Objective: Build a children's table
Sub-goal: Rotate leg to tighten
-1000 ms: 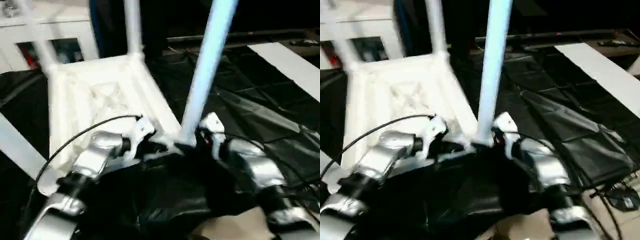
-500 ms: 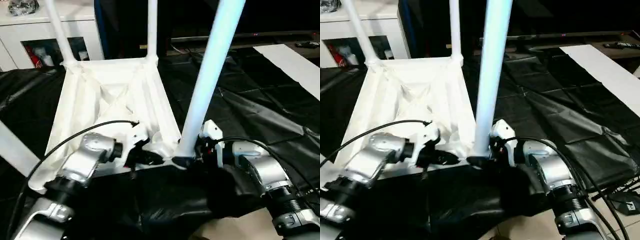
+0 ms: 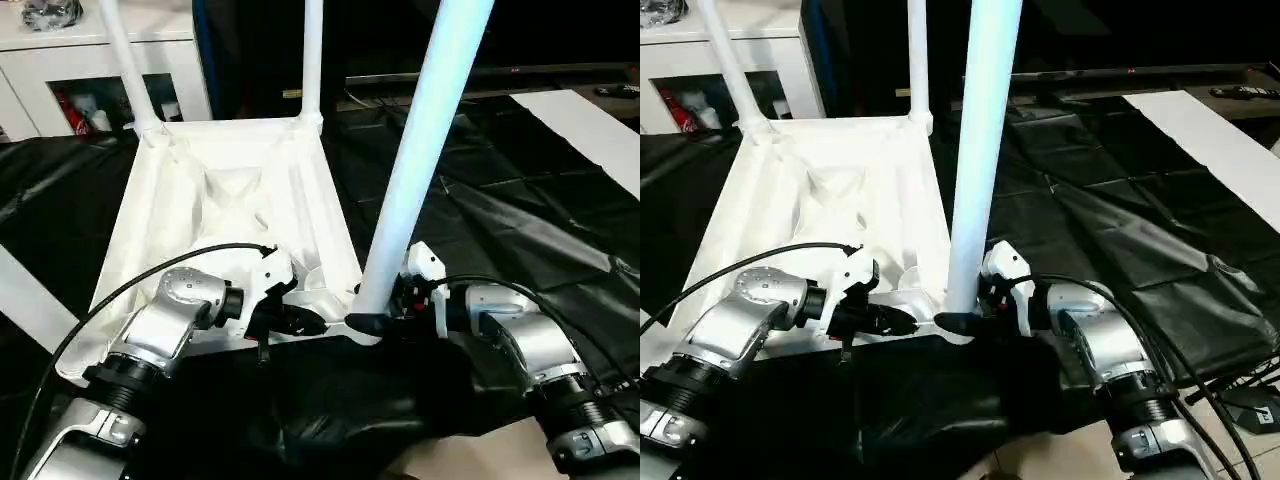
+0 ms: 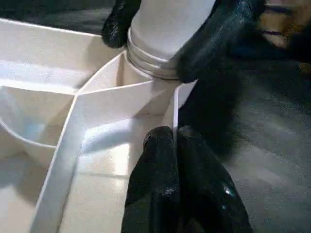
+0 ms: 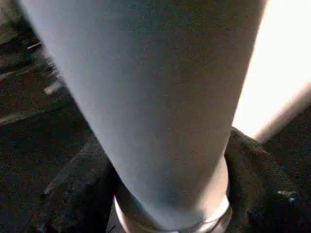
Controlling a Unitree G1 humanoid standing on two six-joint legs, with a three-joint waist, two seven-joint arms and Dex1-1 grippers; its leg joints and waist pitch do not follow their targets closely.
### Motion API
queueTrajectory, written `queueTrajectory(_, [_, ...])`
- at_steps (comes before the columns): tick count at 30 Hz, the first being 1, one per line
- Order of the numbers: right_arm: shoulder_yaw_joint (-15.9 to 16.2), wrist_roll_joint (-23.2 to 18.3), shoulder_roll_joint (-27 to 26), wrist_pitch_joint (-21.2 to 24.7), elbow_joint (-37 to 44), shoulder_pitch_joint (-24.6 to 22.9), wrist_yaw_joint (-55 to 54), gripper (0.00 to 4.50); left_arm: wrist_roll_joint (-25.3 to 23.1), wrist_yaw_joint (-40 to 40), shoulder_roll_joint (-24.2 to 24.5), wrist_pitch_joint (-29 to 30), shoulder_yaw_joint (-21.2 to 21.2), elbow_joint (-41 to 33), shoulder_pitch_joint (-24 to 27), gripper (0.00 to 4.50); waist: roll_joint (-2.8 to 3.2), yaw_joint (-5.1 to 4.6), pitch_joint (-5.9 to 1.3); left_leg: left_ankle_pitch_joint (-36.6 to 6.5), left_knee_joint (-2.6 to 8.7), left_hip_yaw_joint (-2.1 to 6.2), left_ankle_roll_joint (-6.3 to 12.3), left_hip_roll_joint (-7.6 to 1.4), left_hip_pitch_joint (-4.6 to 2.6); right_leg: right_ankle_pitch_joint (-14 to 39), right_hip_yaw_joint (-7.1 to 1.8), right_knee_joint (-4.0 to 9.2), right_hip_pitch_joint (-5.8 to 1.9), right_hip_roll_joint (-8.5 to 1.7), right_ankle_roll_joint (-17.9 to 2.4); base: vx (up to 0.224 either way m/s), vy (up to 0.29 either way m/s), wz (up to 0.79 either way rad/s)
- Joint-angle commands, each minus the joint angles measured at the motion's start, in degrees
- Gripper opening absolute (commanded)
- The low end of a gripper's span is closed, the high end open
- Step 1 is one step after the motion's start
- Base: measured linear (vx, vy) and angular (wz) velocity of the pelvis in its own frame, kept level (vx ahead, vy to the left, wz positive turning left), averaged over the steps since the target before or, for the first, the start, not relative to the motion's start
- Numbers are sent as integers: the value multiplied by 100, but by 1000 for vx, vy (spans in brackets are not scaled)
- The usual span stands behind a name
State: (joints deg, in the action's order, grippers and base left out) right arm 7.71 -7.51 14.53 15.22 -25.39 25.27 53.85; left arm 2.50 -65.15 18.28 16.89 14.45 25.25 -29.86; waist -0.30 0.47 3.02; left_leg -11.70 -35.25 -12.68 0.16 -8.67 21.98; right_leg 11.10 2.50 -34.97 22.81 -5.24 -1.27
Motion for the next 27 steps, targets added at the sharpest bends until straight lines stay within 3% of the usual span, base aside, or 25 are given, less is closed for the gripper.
queueTrajectory(1, [35,288,-484,-6,-550,183,-1164,272,-93,772,-527,-182,39,215,-429,0,-1,-44,-303,-1622,514,296,-181,-480,-180,1853,-279,498,-121,-412,-1263,0,0,0])
queueTrajectory(3, [-139,283,-763,21,-796,295,-1764,272,-163,1163,-750,-66,-1,445,-593,0,-18,-91,-306,-1834,524,343,-296,-472,-168,2298,-265,535,-132,-424,-1049,0,0,0])
queueTrajectory(6, [-168,343,-991,90,-924,374,-2203,272,-222,1475,-949,-63,-6,598,-716,0,-15,-108,-315,-1818,530,336,-241,-479,-164,2161,-271,544,-124,-412,-1008,0,0,0])
queueTrajectory(10, [-192,450,-1346,-85,-1174,539,-2655,272,-274,1703,-1221,-163,-16,790,-841,0,2,-135,-337,-1511,509,309,-86,-460,-122,1641,-273,506,-152,-408,-1139,0,0,0])
queueTrajectory(12, [-45,523,-1420,-383,-1231,594,-2453,272,-289,1675,-1291,-252,11,846,-851,0,-6,-145,-338,-1454,506,304,-28,-460,-114,1562,-264,505,-162,-405,-1161,0,0,0])
queueTrajectory(13, [-23,512,-1423,-452,-1221,594,-2386,307,-280,1654,-1295,-265,25,839,-844,0,-22,-140,-343,-1439,497,298,13,-468,-117,1523,-268,500,-164,-412,-1182,0,0,0])
queueTrajectory(16, [-57,287,-1330,-262,-1061,558,-2042,344,-203,1451,-1179,-318,67,727,-747,0,-11,-137,-342,-1304,500,296,137,-474,-106,1337,-264,479,-178,-398,-1242,0,0,0])
queueTrajectory(20, [74,345,-1073,-320,-936,491,-1731,385,-149,1175,-1041,-358,76,591,-634,0,-17,-126,-346,-1279,494,292,193,-484,-105,1263,-258,465,-189,-401,-1283,0,0,0])
queueTrajectory(21, [97,343,-882,-395,-868,448,-1445,390,-117,975,-940,-411,78,497,-557,0,-36,-133,-344,-1254,494,292,210,-481,-92,1236,-260,460,-199,-402,-1286,0,0,0])
queueTrajectory(27, [170,305,-405,-637,-605,297,-671,390,44,392,-683,-447,100,226,-371,0,-11,-105,-359,-967,462,273,398,-498,-95,723,-263,400,-215,-411,-1484,0,0,0])
